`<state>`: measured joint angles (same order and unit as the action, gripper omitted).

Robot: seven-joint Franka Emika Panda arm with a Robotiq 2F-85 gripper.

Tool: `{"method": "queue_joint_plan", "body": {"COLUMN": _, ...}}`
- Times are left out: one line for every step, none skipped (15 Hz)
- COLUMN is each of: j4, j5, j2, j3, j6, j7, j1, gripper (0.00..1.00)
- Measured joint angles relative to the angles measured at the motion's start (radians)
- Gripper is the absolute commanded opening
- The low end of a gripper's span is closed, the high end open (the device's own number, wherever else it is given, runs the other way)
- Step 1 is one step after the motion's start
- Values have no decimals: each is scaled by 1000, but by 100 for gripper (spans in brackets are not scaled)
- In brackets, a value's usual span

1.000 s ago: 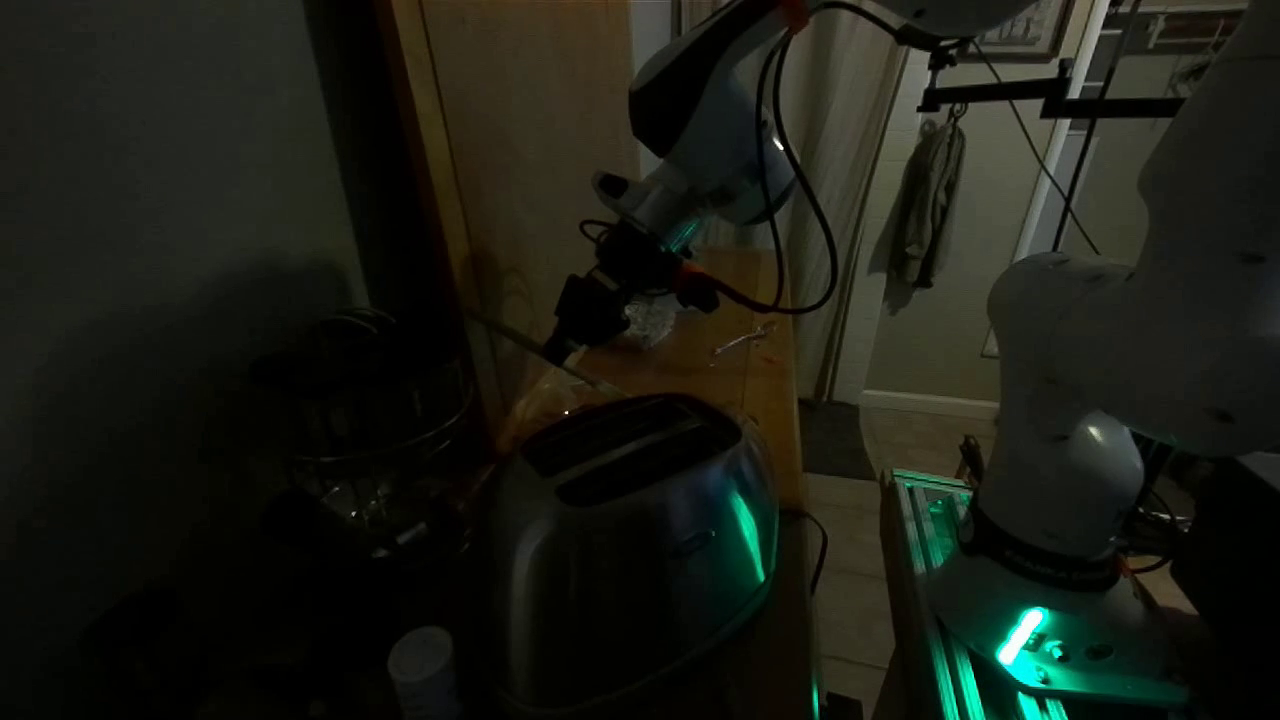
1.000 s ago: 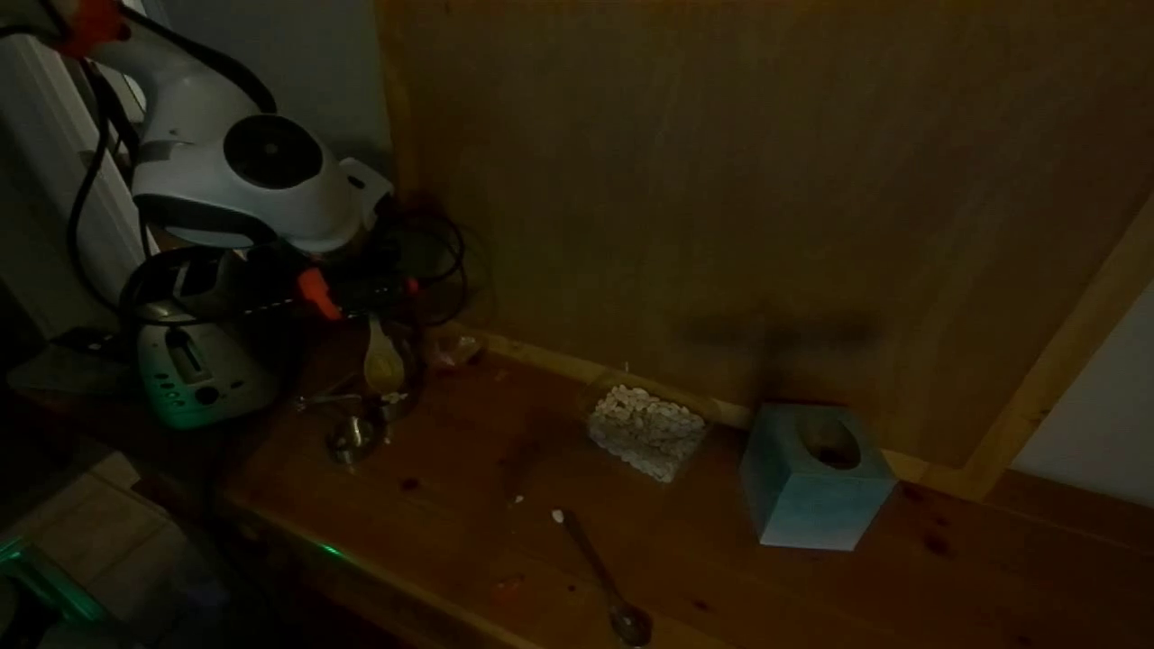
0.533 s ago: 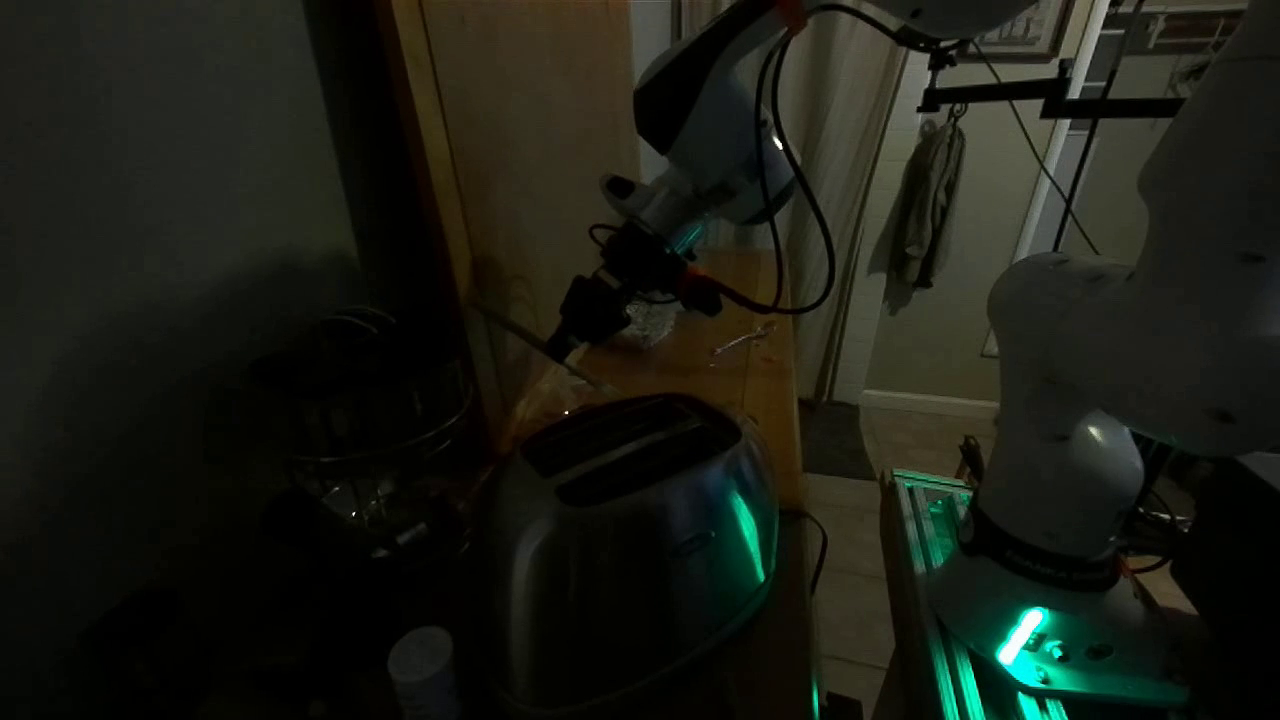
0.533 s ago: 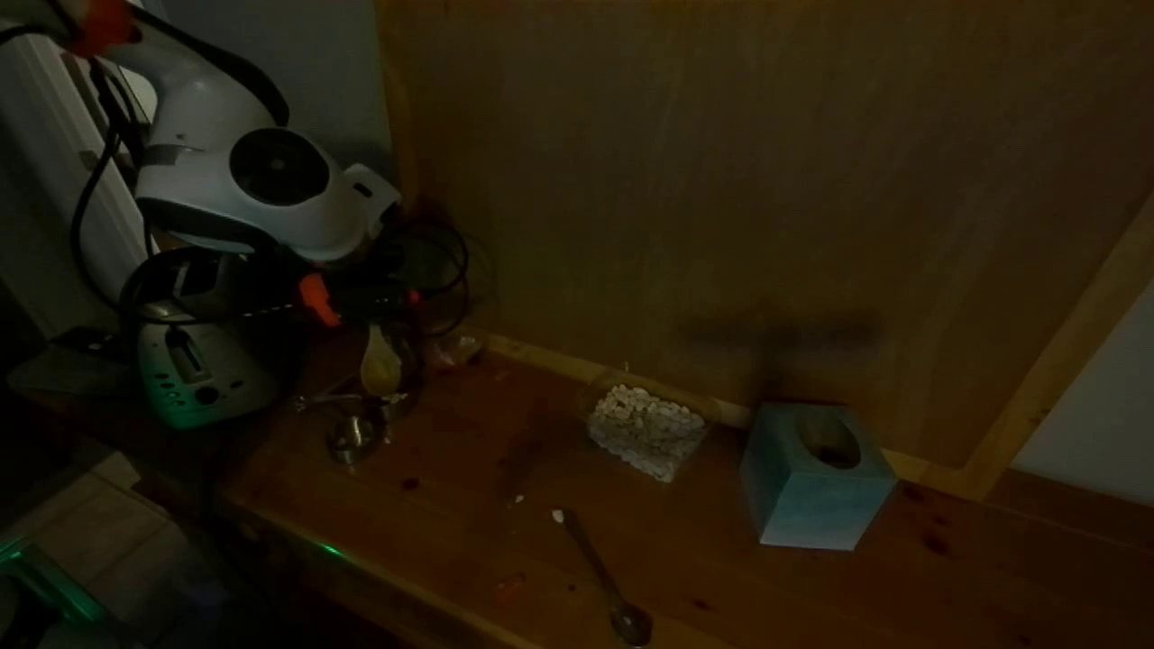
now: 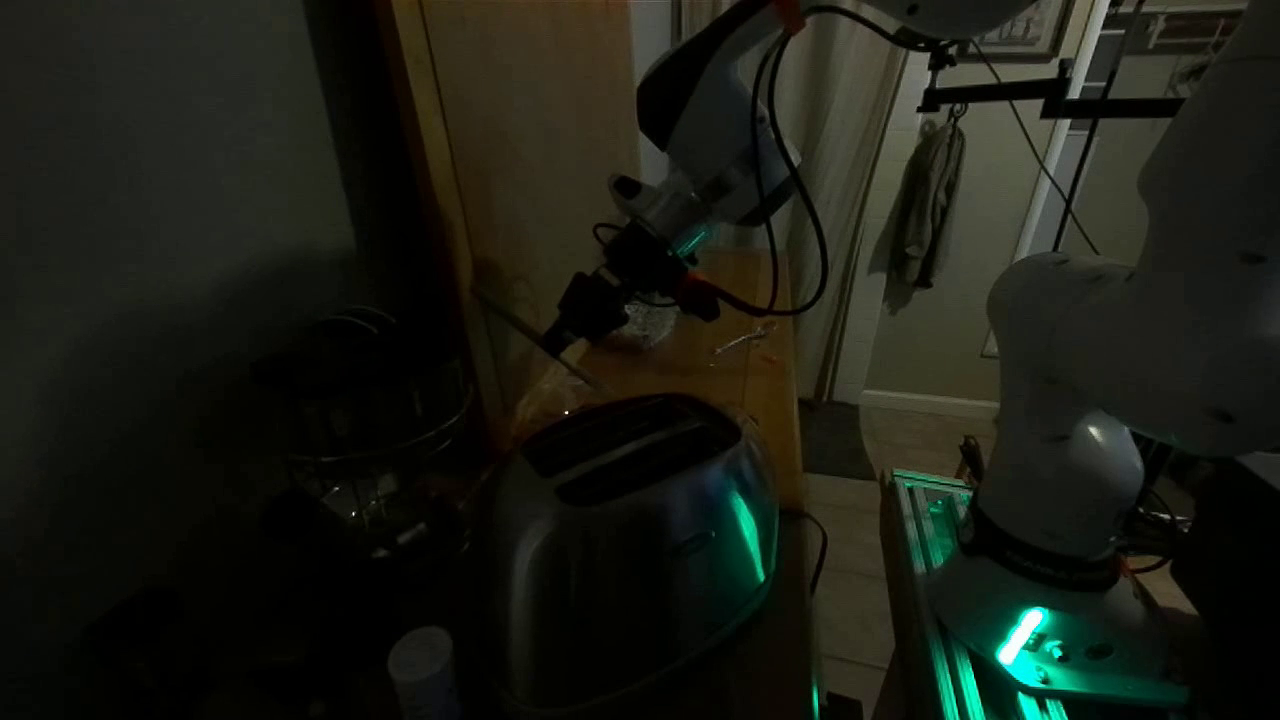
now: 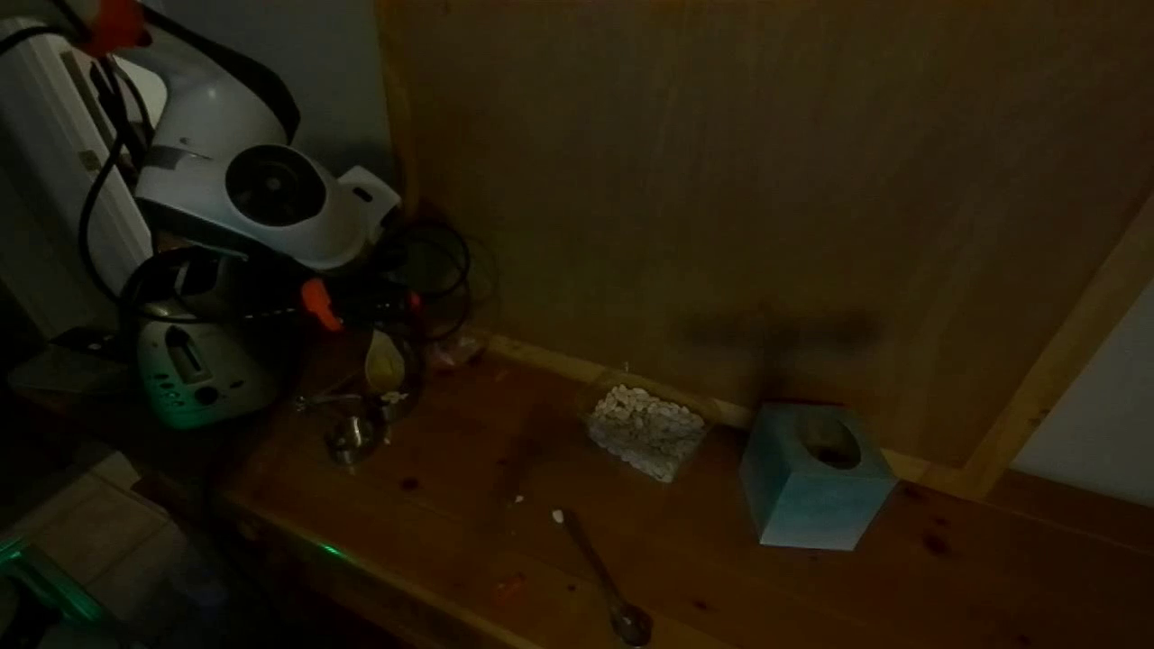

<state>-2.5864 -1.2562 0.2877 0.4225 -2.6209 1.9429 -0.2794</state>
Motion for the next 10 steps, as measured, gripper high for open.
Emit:
{"method": "queue_joint_plan", "body": {"j4": 0, "j5": -14, "j2": 0, "j3": 0, "j6": -1, "j7": 16, "j1": 0, "gripper": 6}}
{"method": "queue_joint_plan", "body": {"j4": 0, "j5": -29, "j2": 0, "j3": 0, "j6": -1, "j7": 31, "j1": 0, "gripper": 6}}
{"method": "queue_joint_plan", "body": {"j4": 0, "j5": -39, "j2": 0, "j3": 0, "j6": -2, "j7": 42, "j1": 0, "gripper": 6}}
{"method": "queue_joint_plan", "body": {"j4": 0, "j5": -41, "j2": 0, "j3": 1, "j6": -1, "j7": 48, "j1": 0, "gripper": 6}}
{"method": "queue_joint_plan", "body": {"j4": 0, "j5": -41, "j2": 0, "j3": 1, "j6": -1, "j7": 50, "j1": 0, "gripper": 6}}
{"method": "queue_joint_plan", "body": {"j4": 0, "j5": -41, "j2": 0, "j3": 1, "j6": -1, "j7": 51, "j1": 0, "gripper": 6}}
{"method": "queue_joint_plan", "body": {"j4": 0, "j5": -41, "j2": 0, "j3": 1, "j6": -1, "j7": 51, "j1": 0, "gripper": 6}}
{"method": "queue_joint_plan", "body": {"j4": 0, "j5": -41, "j2": 0, "j3": 4, "j6": 4, "j7": 51, "j1": 0, "gripper": 6}}
{"method": "queue_joint_plan", "body": {"j4": 0, "j5": -41, "j2": -1, "j3": 7, "j6": 6, "j7": 51, "j1": 1, "gripper": 6}}
{"method": "queue_joint_plan", "body": {"j4": 0, "j5": -41, "j2": 0, "j3": 11, "j6": 11, "j7": 51, "j1": 1, "gripper": 6}}
